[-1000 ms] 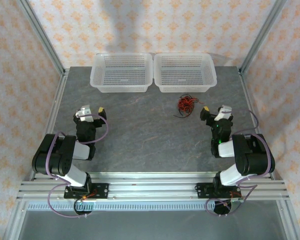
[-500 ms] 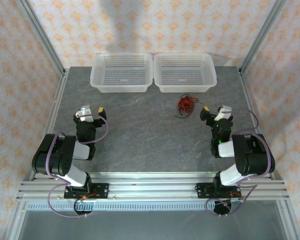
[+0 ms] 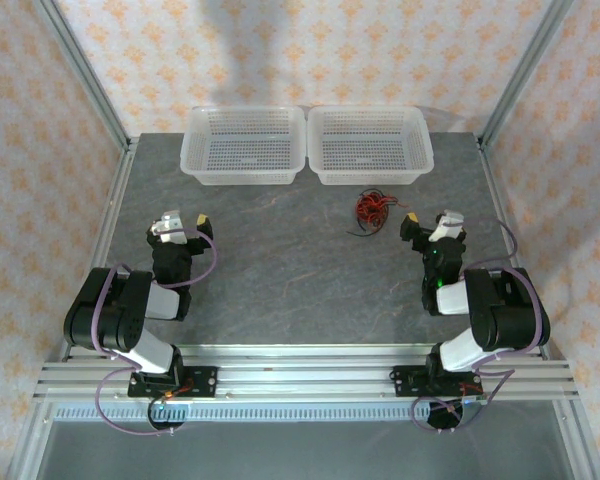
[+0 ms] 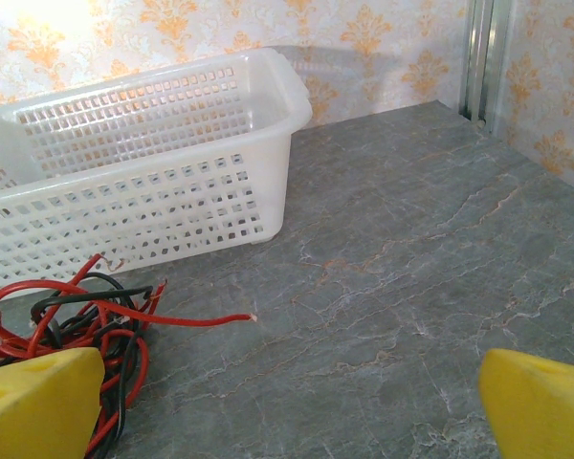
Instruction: Untangle the cables
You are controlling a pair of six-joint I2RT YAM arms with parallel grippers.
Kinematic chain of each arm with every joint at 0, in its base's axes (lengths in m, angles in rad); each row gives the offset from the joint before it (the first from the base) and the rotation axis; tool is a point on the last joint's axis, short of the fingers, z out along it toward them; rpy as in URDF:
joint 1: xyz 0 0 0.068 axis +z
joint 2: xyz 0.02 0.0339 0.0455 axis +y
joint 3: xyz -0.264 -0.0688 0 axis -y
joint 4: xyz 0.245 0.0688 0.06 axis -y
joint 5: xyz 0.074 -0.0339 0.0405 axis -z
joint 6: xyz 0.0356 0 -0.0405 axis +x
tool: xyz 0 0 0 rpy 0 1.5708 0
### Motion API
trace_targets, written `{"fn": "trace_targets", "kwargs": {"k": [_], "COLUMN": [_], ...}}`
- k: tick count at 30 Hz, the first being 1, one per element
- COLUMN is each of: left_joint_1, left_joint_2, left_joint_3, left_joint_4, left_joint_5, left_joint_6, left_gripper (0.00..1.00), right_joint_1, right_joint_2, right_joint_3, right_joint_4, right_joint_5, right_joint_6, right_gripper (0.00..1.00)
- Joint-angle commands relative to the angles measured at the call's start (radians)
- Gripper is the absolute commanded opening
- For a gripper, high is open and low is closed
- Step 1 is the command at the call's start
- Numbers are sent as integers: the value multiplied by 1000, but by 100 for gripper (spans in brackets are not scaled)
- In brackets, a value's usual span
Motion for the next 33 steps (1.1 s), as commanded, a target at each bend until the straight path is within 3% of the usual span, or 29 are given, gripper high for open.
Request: {"fn": "trace_targets", "kwargs": {"k": [1, 6, 10, 15, 18, 24, 33], "left_joint_1": [9, 4, 4, 2, -24, -146, -326], "left_joint_2": [-13, -233, -414, -529, -557, -581, -516], "left_joint_3": [20, 37, 39, 227, 303, 357, 397], "left_joint_4": [-1, -202, -336, -802, -967, -1102, -1211], "left_joint_5": [-22, -117, -235, -143, -119, -129, -89], "left_joint_6": [-2, -29, -182, -287, -345, -488, -544], "left_gripper": [99, 99, 99, 95, 94, 94, 94], "right_joint_1": [0, -2, 6, 34, 100, 231, 237], "right_joint_2": [-31, -234, -357, -382, -310, -139, 134], "right_joint_3": [6, 144, 200, 374, 521, 651, 751], "right_joint_4": [-16, -473, -731, -1091, -1302, -1366, -1280], "right_joint_5": [42, 97, 68, -29, -103, -156, -71], "right_joint_6": [13, 107, 213, 287, 330, 456, 558], "right_gripper": [100, 93, 93, 93, 93, 92, 86]}}
